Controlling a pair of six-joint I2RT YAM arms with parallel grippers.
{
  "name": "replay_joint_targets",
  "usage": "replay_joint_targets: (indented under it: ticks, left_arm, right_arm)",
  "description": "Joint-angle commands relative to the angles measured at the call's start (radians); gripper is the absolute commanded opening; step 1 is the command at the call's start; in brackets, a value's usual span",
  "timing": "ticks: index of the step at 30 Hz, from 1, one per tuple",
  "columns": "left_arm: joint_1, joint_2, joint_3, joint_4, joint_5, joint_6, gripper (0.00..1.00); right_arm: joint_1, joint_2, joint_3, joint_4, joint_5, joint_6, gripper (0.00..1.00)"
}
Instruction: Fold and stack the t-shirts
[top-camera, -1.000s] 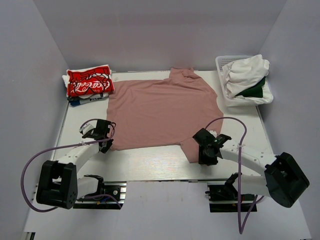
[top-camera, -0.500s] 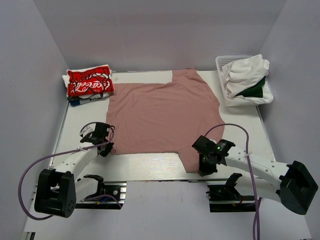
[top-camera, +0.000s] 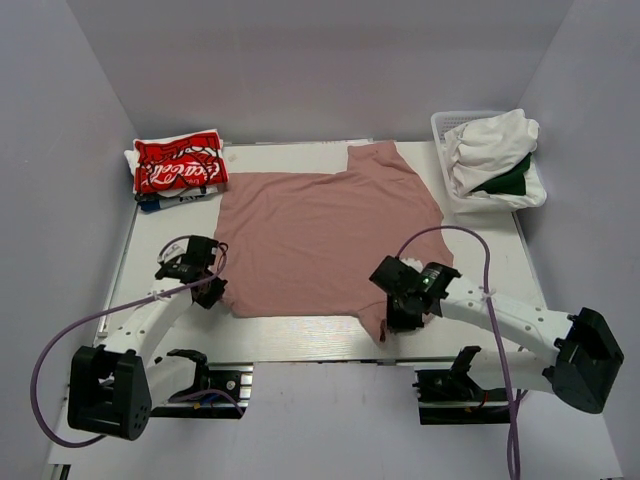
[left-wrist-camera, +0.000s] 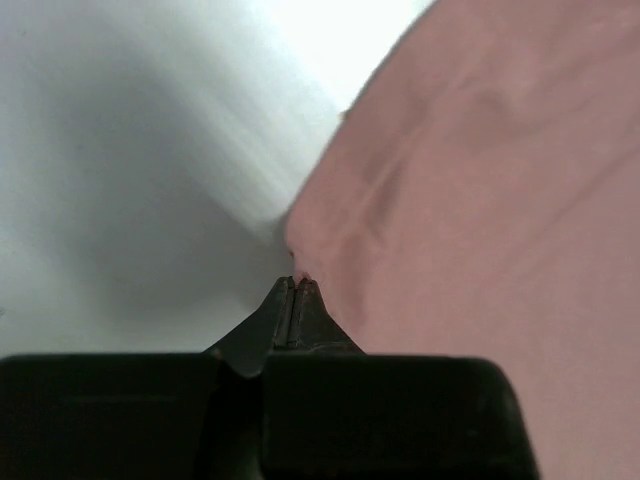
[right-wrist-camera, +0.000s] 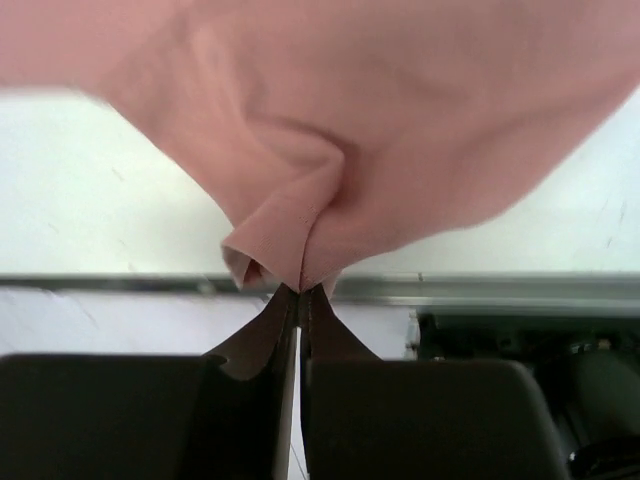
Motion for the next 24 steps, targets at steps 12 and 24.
replay_joint_targets:
  ticks: [12, 24]
  left_arm:
    - [0.024, 0.208, 0.287, -0.038, -0.116, 0.039, 0.00]
    - [0.101, 0.438, 0.485, 0.031, -0.094, 0.101, 0.00]
  right_arm:
    - [-0.306, 0.174, 0.319, 0.253, 0.176, -0.291, 0.00]
    - [-0.483, 0.365, 0.483, 0.417, 0.168, -0.403, 0.00]
